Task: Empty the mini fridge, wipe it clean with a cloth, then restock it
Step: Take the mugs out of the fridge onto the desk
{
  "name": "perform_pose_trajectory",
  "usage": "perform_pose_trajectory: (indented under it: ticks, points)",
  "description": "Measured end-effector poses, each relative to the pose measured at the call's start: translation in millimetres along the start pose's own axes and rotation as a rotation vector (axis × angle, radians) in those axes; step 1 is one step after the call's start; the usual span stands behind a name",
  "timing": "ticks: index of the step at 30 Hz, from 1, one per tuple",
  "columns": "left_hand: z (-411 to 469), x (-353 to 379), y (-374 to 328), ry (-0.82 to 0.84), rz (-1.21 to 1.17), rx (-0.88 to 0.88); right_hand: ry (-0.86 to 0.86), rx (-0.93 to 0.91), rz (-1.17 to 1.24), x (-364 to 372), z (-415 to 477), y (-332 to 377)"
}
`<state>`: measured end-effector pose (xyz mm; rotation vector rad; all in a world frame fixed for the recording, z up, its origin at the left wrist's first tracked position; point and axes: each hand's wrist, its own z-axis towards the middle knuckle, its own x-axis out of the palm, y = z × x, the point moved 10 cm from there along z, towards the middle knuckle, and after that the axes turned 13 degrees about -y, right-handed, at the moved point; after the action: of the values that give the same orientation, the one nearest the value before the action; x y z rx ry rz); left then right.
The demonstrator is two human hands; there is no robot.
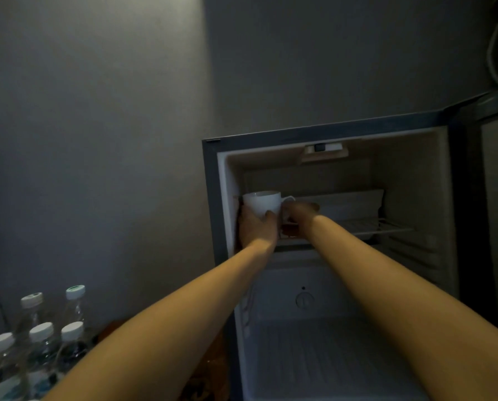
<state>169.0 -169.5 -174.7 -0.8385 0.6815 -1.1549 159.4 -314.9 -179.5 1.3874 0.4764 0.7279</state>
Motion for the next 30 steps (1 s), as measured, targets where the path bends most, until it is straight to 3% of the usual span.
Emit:
perform_pose_trajectory:
  ticks: [4,8,12,20,30]
  points:
    - [8.1,9.2,7.0,0.033,-0.058,-0.113,0.002,0.116,0.134,2.1,1.9,-9.4]
    - [18.6,17.8,10.9,0.085,-0.106,-0.14,0.021,0.096,0.123,3.1,5.3,-10.9]
    - [27.6,26.9,13.2,0.12,-0.158,-0.15,0.027,0.071,0.263,10.4,11.4,-7.7]
    - [39.1,38.5,14.3,0.091,-0.221,-0.07,-0.068,0.077,0.239,6.3,28.8,-11.0]
    - [42.1,50.2,5.3,0.128,-0.342,-0.047,-0.195,0.094,0.446,0.2,25.6,-11.7]
